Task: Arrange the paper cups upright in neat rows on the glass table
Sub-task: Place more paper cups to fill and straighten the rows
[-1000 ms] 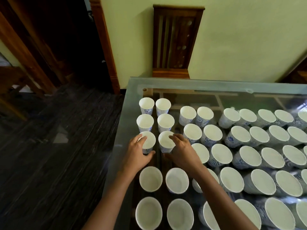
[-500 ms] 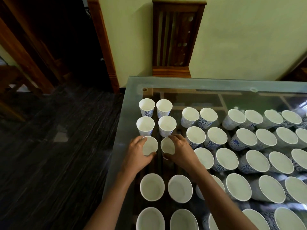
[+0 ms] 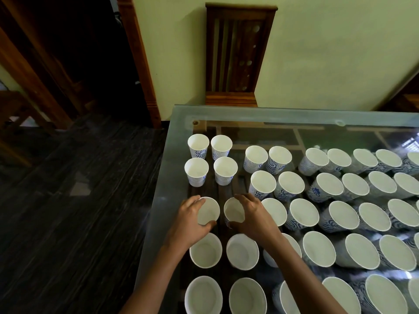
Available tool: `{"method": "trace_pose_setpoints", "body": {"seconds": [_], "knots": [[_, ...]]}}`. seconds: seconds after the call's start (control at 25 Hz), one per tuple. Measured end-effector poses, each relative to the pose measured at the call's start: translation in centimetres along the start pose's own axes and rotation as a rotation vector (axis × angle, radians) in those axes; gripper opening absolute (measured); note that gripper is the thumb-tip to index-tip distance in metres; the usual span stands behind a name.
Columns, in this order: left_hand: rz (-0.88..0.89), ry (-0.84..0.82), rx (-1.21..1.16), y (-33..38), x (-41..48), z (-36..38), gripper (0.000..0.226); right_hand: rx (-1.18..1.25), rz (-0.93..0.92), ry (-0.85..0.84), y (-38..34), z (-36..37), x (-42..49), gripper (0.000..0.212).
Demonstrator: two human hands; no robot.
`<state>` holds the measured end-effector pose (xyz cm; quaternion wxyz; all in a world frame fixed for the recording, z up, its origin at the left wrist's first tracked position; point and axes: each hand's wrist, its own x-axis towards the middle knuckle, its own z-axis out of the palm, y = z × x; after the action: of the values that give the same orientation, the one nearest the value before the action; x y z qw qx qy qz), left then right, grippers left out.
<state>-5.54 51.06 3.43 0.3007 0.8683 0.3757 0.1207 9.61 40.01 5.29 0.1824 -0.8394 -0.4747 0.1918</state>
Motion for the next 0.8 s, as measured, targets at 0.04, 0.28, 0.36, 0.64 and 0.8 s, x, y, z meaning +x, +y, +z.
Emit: {"method": "trace_pose_setpoints", "body": {"seconds": [0.04,0.28,0.36,0.64,0.8], "knots": [[0.001,-0.002,-0.004,0.0,-0.1,-0.1,0.066,-0.002,-0.005,0.002,0.0,-0.1,0.0,0.08],[0.02,0.028,-0.026,0.1,0.2,-0.7,0.067,0.007,-0.03,0.007,-0.1,-0.6,0.3,0.081],[0.022,0.052,-0.028,0.0,1.3,-1.1,0.065,0.011,-0.035,0.022,-0.1,-1.0,1.3,0.078],[0.021,0.137,0.014,0.2,8.0,-2.7,0.063,0.036,-0.048,0.068,-1.3,-2.0,8.4,0.076],[-0.079,0.098,0.055,-0.5,10.8,-2.4,0.074,0.037,-0.03,0.043,-1.7,-1.6,11.5,0.077]]}}
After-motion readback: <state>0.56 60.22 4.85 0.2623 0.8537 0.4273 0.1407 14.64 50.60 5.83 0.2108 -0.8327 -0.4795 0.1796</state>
